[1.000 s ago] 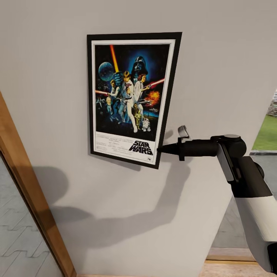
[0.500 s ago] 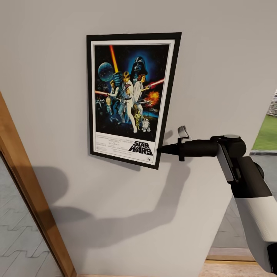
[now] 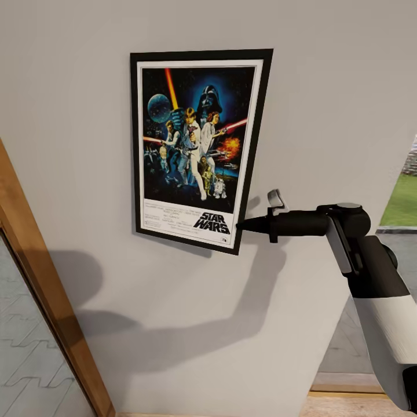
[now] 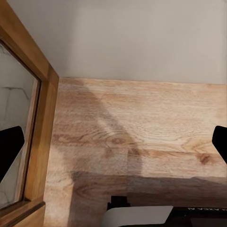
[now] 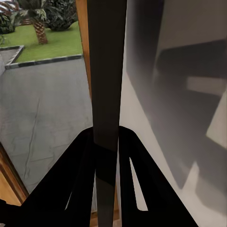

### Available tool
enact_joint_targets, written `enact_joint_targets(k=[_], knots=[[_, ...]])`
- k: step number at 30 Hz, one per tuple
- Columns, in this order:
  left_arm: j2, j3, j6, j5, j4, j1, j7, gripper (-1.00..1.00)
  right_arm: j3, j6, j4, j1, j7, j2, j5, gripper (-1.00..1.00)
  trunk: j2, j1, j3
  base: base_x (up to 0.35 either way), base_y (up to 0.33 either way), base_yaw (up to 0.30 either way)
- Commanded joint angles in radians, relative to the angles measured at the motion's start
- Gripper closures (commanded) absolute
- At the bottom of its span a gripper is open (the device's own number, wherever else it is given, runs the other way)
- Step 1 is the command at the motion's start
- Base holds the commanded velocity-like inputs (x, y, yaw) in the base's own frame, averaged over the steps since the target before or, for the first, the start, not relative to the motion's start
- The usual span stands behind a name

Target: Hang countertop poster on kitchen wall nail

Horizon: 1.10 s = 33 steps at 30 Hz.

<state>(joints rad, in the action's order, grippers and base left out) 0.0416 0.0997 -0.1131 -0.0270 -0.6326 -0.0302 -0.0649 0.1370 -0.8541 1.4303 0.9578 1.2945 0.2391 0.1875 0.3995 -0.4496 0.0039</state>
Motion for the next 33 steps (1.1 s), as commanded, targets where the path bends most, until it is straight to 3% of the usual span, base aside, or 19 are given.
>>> enact_joint_targets(k=[1,33], knots=[[-0.001,0.005,-0.002,-0.003,-0.001,0.0,-0.007,-1.0,0.001,-0.007,-0.001,0.0,-0.001,0.001,0.002,1.0,0.0,0.0,0.0,0.0,0.0,0.0],[0.006,0.005,-0.004,-0.002,0.0,0.0,-0.01,-1.0,0.006,-0.013,0.042,-0.002,-0.003,0.012,0.005,1.0,0.0,0.0,0.0,0.0,0.0,0.0]])
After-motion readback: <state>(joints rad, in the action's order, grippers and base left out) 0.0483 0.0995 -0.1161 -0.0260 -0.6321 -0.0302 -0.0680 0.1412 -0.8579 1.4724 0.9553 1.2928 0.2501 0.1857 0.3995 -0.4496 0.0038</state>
